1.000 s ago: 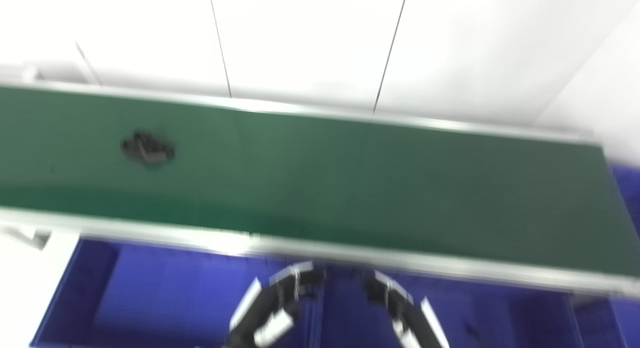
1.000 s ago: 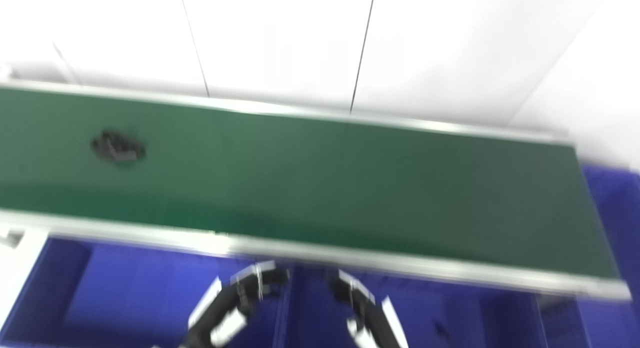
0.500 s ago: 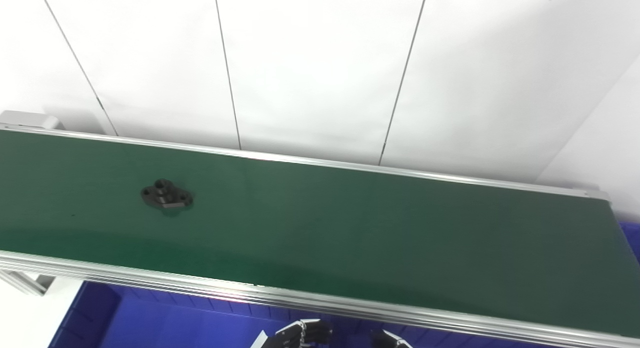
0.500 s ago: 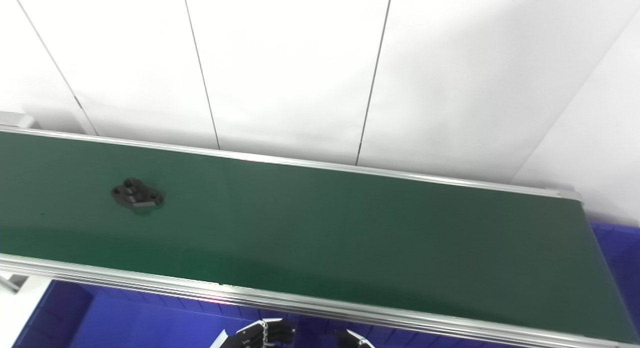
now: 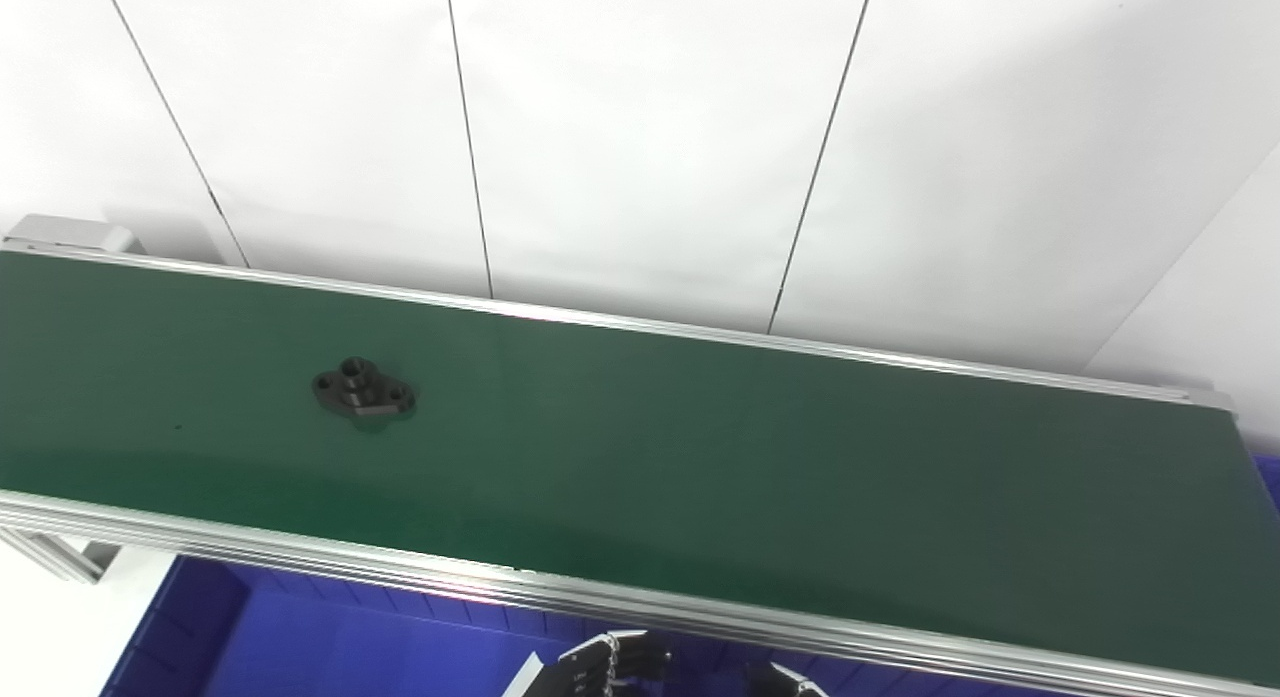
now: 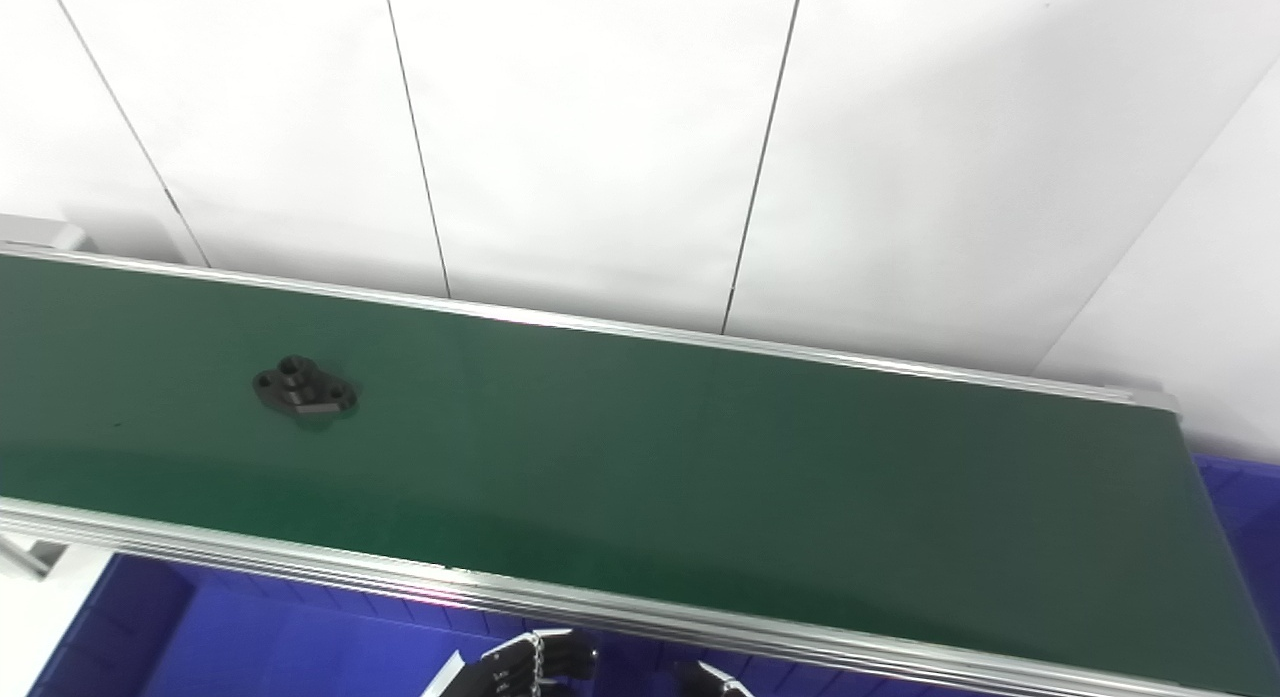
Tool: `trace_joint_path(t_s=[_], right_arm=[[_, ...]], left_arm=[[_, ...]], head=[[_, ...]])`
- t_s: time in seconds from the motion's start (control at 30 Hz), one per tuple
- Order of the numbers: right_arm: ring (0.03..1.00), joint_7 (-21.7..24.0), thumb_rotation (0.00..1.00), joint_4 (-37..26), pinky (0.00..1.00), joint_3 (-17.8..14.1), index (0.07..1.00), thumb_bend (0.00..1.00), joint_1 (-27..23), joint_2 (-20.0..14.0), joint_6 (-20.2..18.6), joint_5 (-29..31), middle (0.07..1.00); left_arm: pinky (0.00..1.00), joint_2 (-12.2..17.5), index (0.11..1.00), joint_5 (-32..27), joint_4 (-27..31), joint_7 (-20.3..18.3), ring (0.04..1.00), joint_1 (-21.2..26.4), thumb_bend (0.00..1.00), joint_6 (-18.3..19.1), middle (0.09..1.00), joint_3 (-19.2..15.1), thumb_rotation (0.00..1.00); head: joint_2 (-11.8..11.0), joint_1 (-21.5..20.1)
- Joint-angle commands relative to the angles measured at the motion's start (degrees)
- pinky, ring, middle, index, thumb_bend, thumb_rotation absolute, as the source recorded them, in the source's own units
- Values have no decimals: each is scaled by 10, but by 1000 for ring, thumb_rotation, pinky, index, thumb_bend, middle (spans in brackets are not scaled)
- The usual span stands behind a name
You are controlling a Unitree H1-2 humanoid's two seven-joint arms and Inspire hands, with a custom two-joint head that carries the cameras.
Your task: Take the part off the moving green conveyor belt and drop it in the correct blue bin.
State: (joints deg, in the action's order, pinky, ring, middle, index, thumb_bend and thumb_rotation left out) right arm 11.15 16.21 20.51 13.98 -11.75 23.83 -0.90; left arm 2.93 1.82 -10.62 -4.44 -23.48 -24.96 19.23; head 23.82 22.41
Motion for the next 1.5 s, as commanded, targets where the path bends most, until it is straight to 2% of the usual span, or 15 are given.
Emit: trace_joint_path(t_s=[0.0,0.17,0.33,0.53,0.8,1.1,1.3,1.47], right_arm=[[835,29,957,-29,801,-12,798,848,5,-1,31,21,848],[827,77,927,-65,766,-26,787,890,16,-6,31,28,842],[810,142,806,-98,705,-40,791,878,17,-11,31,38,839],[786,182,757,-141,657,-53,776,918,19,-15,31,36,826],[783,255,754,-183,619,-102,767,956,29,22,31,70,806],[813,342,810,-224,649,-163,777,937,32,77,31,132,821],[822,357,800,-208,688,-192,774,915,-10,115,31,121,823],[795,365,774,-188,657,-221,784,860,-60,145,31,102,818]], left_arm=[[666,-1,739,4,7,6,752,2,788,-20,766,7,847],[680,0,741,4,5,7,758,3,793,-20,768,10,848],[678,2,743,5,5,10,757,4,796,-20,768,14,855],[669,11,744,12,2,26,745,10,788,-20,762,26,873],[664,15,743,13,1,36,742,12,799,-20,762,34,872],[659,18,743,14,-3,47,739,15,796,-20,760,41,877],[659,15,741,5,-8,45,736,20,765,-20,758,42,856],[650,17,736,19,-10,65,729,24,779,-20,752,50,874]], head=[[0,2],[-2,5],[-2,6],[-4,8],[-5,9],[-9,8],[-14,8],[-20,11]])
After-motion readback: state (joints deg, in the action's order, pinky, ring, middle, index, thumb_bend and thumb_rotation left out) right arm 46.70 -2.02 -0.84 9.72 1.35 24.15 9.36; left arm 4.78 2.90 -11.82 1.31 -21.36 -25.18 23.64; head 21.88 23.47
